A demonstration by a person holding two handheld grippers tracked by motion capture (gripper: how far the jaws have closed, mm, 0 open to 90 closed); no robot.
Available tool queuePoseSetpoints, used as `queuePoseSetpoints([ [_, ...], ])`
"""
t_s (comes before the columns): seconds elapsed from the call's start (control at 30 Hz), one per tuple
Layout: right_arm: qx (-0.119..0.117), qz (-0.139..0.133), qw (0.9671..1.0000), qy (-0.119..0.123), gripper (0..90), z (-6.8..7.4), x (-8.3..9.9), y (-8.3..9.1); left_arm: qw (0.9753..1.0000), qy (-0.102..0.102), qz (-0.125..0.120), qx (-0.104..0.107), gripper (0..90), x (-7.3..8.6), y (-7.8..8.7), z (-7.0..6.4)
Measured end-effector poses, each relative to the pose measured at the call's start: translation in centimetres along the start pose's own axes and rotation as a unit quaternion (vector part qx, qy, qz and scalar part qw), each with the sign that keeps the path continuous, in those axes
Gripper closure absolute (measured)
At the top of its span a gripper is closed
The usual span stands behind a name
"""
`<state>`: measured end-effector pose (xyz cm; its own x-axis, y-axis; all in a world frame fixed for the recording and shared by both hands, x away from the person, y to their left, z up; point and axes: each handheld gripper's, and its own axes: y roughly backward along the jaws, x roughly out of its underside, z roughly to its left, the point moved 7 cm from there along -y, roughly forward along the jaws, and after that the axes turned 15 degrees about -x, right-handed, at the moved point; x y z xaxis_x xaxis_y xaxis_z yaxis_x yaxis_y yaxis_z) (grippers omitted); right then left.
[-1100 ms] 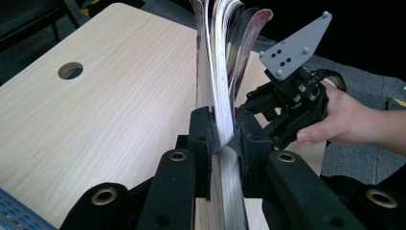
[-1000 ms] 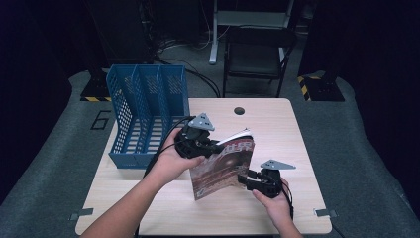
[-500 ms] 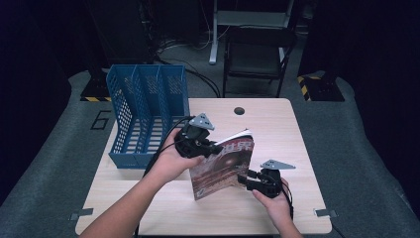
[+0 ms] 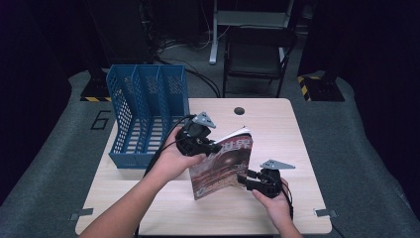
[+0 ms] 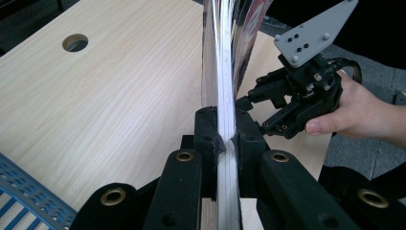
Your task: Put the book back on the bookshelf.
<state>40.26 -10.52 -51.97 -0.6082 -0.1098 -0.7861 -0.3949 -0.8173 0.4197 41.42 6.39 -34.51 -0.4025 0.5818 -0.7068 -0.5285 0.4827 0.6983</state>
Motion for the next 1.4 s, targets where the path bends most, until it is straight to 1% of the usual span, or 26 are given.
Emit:
queuePoseSetpoints([
  [0.07, -0.001, 0.001, 1.0, 0.0, 50.2, 0.0, 0.0, -0.1, 1.0, 0.001, 0.0, 0.0, 82.9, 0.0, 0.0, 0.0],
  [0.1, -0.001, 0.0, 1.0, 0.002, 50.2, 0.0, 0.0, -0.1, 1.0, -0.003, -0.001, -0.002, 82.9, 0.0, 0.0, 0.0],
  [0.2, -0.001, 0.002, 1.0, 0.002, 50.1, 0.0, 0.0, -0.1, 1.0, -0.004, 0.0, -0.004, 82.8, -0.1, -0.1, 0.0],
  [0.27, 0.0, 0.001, 1.0, 0.0, 50.1, 0.0, 0.0, -0.2, 0.9999, -0.011, 0.012, -0.005, 81.9, 0.1, -0.3, 0.0],
  [0.3, 0.0, 0.001, 1.0, 0.0, 50.2, 0.0, 0.0, -0.1, 0.9994, -0.02, 0.025, -0.006, 80.9, 0.3, -0.6, -0.1],
  [0.33, -0.001, 0.002, 1.0, 0.0, 50.2, 0.0, 0.0, -0.1, 0.9991, -0.024, 0.035, -0.009, 80.6, 0.6, -1.0, -0.3],
  [0.37, -0.001, 0.002, 1.0, 0.003, 50.2, 0.0, 0.0, -0.2, 0.9988, -0.032, 0.035, -0.013, 80.9, 0.7, -1.2, -0.4],
  [0.4, -0.001, 0.003, 1.0, 0.001, 50.2, 0.0, 0.0, -0.1, 0.999, -0.026, 0.031, -0.016, 81.7, 0.7, -1.2, -0.5],
  [0.5, -0.001, 0.001, 1.0, 0.002, 50.2, 0.0, 0.0, -0.1, 0.9992, -0.021, 0.032, -0.01, 82.6, 0.7, -1.2, -0.4],
  [0.53, 0.0, 0.002, 1.0, -0.001, 50.2, 0.0, 0.0, -0.1, 0.9992, -0.022, 0.033, -0.009, 82.6, 0.7, -1.2, -0.3],
  [0.6, -0.003, 0.001, 1.0, 0.002, 50.2, 0.0, 0.0, -0.1, 0.9991, -0.021, 0.035, -0.009, 82.8, 0.7, -1.2, -0.3],
  [0.63, -0.003, 0.0, 1.0, 0.004, 50.2, 0.0, 0.0, -0.2, 0.999, -0.026, 0.035, -0.011, 82.8, 0.6, -1.2, -0.3],
  [0.7, -0.002, 0.002, 1.0, 0.001, 50.2, 0.0, 0.0, -0.1, 0.999, -0.025, 0.036, -0.01, 83.2, 0.6, -1.2, -0.4],
  [0.77, -0.001, 0.001, 1.0, 0.0, 50.2, 0.0, 0.0, -0.1, 0.9989, -0.031, 0.035, -0.011, 83.4, 0.6, -1.2, -0.4],
  [0.9, -0.002, 0.001, 1.0, 0.003, 50.1, 0.0, 0.0, -0.2, 0.9987, -0.035, 0.036, -0.011, 83.6, 0.6, -1.2, -0.3],
  [1.1, -0.001, 0.0, 1.0, 0.001, 50.2, 0.0, 0.0, -0.1, 0.9986, -0.036, 0.037, -0.01, 83.7, 0.6, -1.2, -0.3],
  [1.17, -0.002, 0.0, 1.0, 0.0, 50.1, 0.0, 0.0, -0.1, 0.9986, -0.039, 0.035, -0.013, 83.6, 0.6, -1.2, -0.2],
  [1.2, -0.002, 0.0, 1.0, 0.0, 50.1, 0.0, 0.0, -0.1, 0.9987, -0.035, 0.034, -0.014, 83.6, 0.6, -1.2, -0.2],
  [1.23, -0.003, 0.0, 1.0, -0.001, 50.1, 0.0, 0.0, -0.1, 0.9986, -0.038, 0.033, -0.016, 83.6, 0.6, -1.2, -0.1],
  [1.3, -0.004, 0.0, 1.0, 0.001, 50.1, 0.0, 0.0, -0.1, 0.9986, -0.038, 0.031, -0.018, 83.6, 0.6, -1.2, -0.1],
  [1.33, -0.003, 0.0, 1.0, -0.005, 50.2, 0.0, 0.0, -0.1, 0.9985, -0.041, 0.031, -0.019, 83.6, 0.6, -1.3, 0.0],
  [1.4, -0.005, 0.0, 1.0, 0.0, 50.1, 0.0, 0.0, -0.1, 0.9985, -0.039, 0.032, -0.02, 83.6, 0.6, -1.3, 0.0],
])
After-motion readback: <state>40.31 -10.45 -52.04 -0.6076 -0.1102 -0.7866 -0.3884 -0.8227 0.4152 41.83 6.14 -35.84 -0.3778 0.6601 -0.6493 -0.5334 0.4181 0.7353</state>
